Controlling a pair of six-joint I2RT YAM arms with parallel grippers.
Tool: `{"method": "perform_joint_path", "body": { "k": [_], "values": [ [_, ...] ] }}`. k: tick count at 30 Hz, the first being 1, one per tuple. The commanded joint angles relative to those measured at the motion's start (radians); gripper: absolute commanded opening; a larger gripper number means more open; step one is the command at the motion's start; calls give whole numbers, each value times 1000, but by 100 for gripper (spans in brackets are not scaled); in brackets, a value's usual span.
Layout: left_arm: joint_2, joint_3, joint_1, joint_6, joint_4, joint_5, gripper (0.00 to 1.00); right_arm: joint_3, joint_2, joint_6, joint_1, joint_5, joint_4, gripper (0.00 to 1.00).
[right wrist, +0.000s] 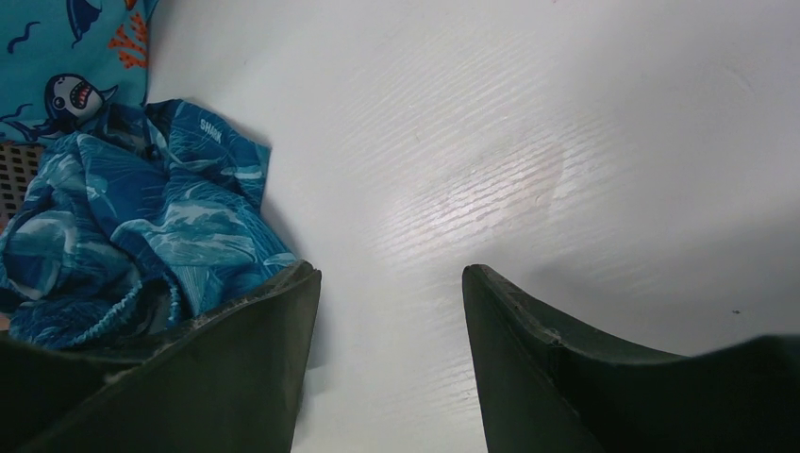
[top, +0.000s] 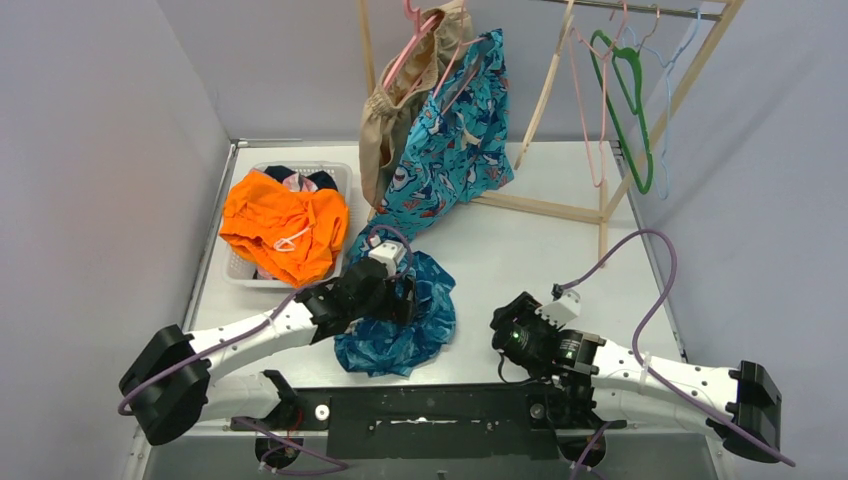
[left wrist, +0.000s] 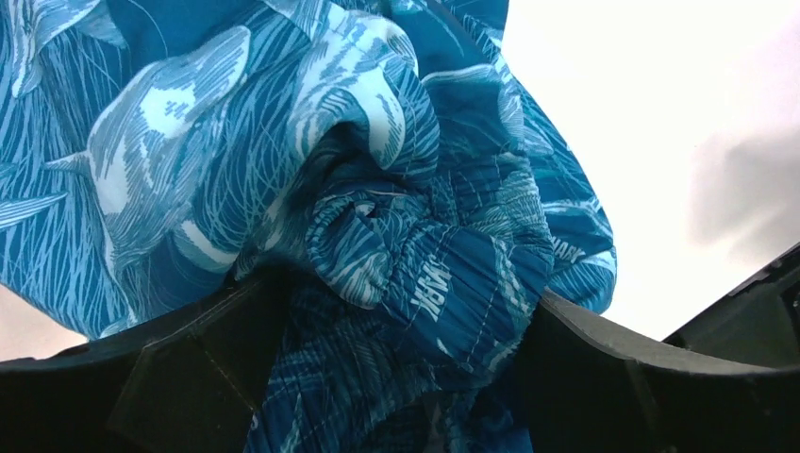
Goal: Remove the shorts from the hanger
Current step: Adjust the shorts at the center of the board.
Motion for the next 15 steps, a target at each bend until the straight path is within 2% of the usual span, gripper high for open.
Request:
{"method": "perform_joint_path", "body": {
  "k": [1, 7, 11, 12, 15],
  "values": [
    [15, 5, 21, -23, 106, 73, 83, 4, 4, 14, 11, 43, 66, 58],
    [145, -76, 54, -68, 222, 218, 84, 13, 32, -6, 12, 39, 92, 59],
    [264, -67, 6, -92, 207, 152, 84, 34, 66, -16, 14, 35, 89, 59],
    [280, -55, -15, -95, 185, 118, 82, 38, 72, -19, 13, 34, 87, 59],
    [329, -13, -75, -99, 111, 18, 58, 39, 80, -17, 13, 29, 89, 59]
  ]
}}
